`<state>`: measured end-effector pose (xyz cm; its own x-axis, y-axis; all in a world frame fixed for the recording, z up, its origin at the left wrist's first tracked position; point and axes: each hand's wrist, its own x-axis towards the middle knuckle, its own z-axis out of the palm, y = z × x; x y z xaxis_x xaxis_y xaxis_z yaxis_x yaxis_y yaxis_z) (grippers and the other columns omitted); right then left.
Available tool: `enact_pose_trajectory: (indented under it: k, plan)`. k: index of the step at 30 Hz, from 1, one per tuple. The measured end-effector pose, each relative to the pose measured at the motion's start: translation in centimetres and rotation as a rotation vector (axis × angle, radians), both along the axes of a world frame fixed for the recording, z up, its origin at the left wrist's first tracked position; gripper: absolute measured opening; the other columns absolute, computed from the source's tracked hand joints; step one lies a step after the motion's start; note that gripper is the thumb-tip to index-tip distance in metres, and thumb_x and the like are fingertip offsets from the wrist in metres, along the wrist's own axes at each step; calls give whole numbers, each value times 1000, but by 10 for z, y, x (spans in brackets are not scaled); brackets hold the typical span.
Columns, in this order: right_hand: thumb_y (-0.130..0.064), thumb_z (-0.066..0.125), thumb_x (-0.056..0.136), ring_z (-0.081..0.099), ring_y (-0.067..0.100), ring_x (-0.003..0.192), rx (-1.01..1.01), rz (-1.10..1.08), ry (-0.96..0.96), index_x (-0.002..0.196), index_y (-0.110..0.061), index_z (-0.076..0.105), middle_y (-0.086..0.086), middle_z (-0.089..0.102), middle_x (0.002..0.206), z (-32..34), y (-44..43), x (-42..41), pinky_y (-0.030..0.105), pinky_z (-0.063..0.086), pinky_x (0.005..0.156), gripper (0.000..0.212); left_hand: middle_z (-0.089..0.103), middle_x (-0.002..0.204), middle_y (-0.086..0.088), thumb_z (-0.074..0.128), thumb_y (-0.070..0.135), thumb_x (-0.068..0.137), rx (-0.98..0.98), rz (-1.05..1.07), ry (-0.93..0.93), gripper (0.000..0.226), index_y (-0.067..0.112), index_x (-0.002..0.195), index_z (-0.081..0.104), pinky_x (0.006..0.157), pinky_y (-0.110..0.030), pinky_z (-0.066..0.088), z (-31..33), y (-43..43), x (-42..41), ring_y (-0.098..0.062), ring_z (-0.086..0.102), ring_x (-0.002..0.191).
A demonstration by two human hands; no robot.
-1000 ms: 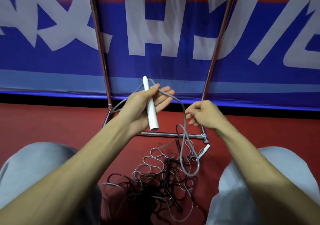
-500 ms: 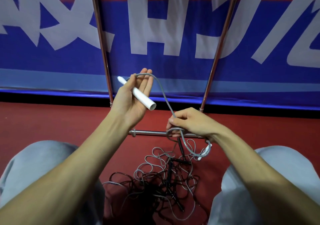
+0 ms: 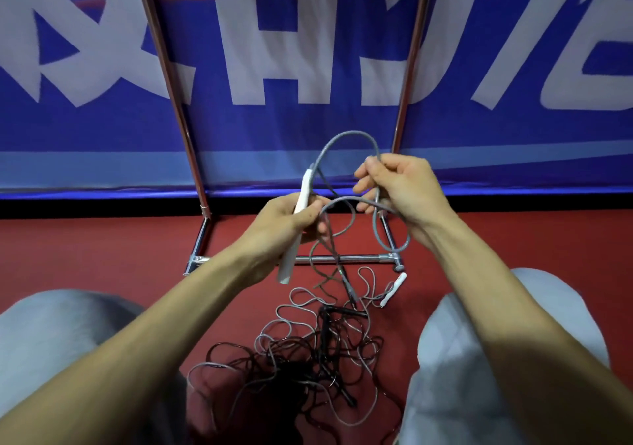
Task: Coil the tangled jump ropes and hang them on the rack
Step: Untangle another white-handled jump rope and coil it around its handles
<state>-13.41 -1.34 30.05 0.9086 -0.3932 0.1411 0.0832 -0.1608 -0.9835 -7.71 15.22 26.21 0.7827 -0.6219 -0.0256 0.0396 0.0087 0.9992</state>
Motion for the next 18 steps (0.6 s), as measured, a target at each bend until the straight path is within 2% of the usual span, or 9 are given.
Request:
enact_pose_trajectory:
  k: [2,5,8,11,13,15,18]
  plan:
    - [-19,51,98,57,12,43,0,-154,-3,76,-10,63,3,61,58,-2,-14,1,22,50,46,27,55,67,-5,51,11,98,91,2,-131,17,7,82,58,63,-19,51,0,1,1,-14,56,62]
    - [-29,60,93,60,15,45,10,-357,-16,74,-14,67,4,62,57,-4,-34,1,26,52,51,25,54,69,-9,56,10,95,276,-37,-343,22,10,74,57,61,-17,47,-3,7,8,-14,52,63]
    - [-34,61,92,62,14,42,172,-451,-9,74,-11,65,1,62,52,0,-45,-1,22,51,45,29,56,63,2,61,16,93,479,-129,-509,20,16,74,58,55,-17,39,-4,17,19,-4,47,54]
    - [-32,53,97,62,10,41,511,-459,-3,77,-9,59,-4,62,46,-1,-53,0,18,48,41,31,58,66,-1,64,19,91,569,-231,-529,16,8,80,61,59,-23,40,-3,24,27,-8,49,58]
    - [-30,45,101,62,9,41,720,-437,-11,81,-7,55,-4,63,45,-6,-57,3,17,46,39,31,59,70,-7,64,19,91,574,-312,-506,21,-1,88,62,64,-31,44,-2,28,28,-13,52,63]
    - [-27,36,104,64,12,42,880,-392,-6,90,-4,54,0,64,47,-8,-58,6,18,47,38,32,61,74,-10,62,16,92,546,-400,-453,17,-1,92,63,67,-35,49,3,31,27,-16,58,68]
    - [-16,26,105,67,20,47,1080,-324,-23,89,7,55,11,67,55,-7,-55,4,26,55,45,40,61,70,-2,62,11,89,472,-483,-311,7,5,91,65,66,-24,51,13,35,23,-14,61,68]
